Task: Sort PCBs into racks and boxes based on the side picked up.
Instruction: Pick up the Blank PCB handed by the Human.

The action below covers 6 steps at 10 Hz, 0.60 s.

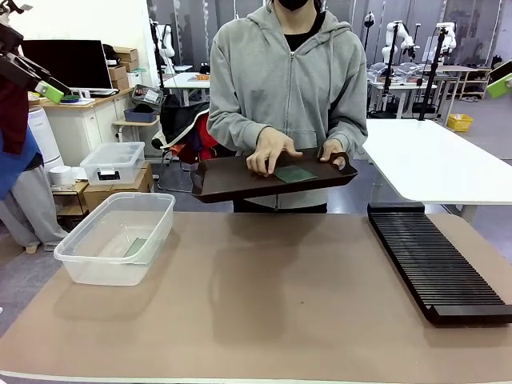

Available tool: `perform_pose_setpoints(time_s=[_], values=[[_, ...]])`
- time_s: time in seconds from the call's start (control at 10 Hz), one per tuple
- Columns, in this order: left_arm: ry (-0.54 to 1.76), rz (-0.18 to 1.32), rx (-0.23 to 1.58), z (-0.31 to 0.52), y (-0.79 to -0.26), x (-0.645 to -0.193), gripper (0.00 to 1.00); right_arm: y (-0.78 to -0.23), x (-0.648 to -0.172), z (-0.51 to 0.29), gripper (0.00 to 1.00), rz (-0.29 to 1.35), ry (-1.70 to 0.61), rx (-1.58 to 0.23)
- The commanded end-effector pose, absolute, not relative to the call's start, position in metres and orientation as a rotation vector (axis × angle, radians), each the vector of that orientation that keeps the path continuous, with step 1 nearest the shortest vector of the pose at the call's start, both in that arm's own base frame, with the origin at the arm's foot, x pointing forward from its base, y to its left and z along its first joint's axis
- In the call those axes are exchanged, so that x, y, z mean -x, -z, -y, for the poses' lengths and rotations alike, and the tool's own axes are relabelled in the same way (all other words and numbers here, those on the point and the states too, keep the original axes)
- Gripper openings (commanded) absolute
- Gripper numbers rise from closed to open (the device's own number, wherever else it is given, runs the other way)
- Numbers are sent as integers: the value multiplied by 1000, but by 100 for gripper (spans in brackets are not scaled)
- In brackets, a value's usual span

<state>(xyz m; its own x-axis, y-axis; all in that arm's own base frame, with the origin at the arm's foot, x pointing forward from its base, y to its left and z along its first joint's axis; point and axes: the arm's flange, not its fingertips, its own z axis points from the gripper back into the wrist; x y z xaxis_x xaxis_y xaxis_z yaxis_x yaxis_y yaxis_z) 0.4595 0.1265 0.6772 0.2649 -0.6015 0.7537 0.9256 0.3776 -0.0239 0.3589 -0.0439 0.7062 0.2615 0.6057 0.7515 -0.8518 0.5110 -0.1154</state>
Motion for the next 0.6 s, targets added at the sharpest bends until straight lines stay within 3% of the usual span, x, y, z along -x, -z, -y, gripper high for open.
perform_pose_setpoints(time_s=[0.0,0.5], values=[[1106,721,517,-127,-677,-459,100,-705,-359,43,100,841,-1026,-360],[1106,721,517,-127,-677,-459,100,-705,-359,43,100,841,-1026,-360]])
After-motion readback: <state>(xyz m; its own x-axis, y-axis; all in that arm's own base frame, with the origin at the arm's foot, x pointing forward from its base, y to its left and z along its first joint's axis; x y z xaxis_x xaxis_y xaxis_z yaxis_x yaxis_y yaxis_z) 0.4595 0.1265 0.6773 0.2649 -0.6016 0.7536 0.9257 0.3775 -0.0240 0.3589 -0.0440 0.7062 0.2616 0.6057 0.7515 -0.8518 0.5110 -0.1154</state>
